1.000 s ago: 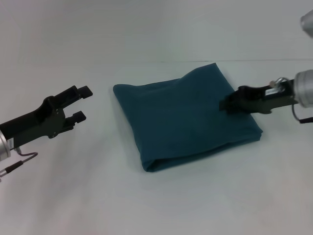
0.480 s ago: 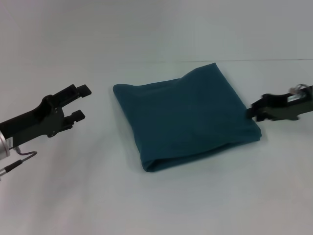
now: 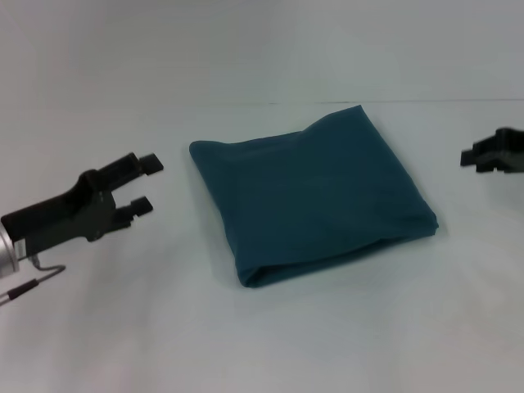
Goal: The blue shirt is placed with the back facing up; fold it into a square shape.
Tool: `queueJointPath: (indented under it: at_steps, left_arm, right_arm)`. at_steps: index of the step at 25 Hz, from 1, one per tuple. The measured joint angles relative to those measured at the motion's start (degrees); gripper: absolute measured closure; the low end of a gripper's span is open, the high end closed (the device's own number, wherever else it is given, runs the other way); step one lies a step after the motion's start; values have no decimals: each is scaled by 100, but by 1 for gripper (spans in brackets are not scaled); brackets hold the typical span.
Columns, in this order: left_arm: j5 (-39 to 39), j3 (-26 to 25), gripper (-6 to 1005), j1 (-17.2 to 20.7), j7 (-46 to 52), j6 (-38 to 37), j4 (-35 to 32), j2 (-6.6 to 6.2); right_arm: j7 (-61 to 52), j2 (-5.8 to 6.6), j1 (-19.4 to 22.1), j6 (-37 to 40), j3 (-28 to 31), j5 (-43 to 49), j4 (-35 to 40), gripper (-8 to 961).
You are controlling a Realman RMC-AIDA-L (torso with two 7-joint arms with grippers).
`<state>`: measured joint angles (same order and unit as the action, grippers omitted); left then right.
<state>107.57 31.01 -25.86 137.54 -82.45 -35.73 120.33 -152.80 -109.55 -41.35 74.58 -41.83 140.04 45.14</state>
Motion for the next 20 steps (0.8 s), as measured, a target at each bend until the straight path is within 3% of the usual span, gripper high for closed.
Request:
queueJointPath:
  at_steps: [7, 10, 12, 15, 18, 20]
  left_arm:
    - [718, 222, 58, -22, 513, -579, -161, 11]
    - [753, 350, 59, -22, 535, -592, -127, 124]
    - [753, 435, 60, -23, 364, -568, -149, 202]
    - [715, 521, 61, -32, -742, -521, -222, 348]
    - [671, 576, 62, 41, -2585, -497, -108, 407]
    - [669, 593, 63, 143, -3914, -394, 154, 417]
  right_arm:
    - [610, 315, 299, 732, 1185, -531, 141, 494]
    - [633, 382, 449, 884, 1426, -654, 259, 477]
    - [646, 409, 533, 979, 1505, -722, 316, 393]
    - [698, 422, 639, 1061, 1560, -836, 345, 266]
    - [731, 431, 690, 1076, 1575, -871, 323, 55]
    - [746, 433, 709, 1079, 1601, -872, 306, 55]
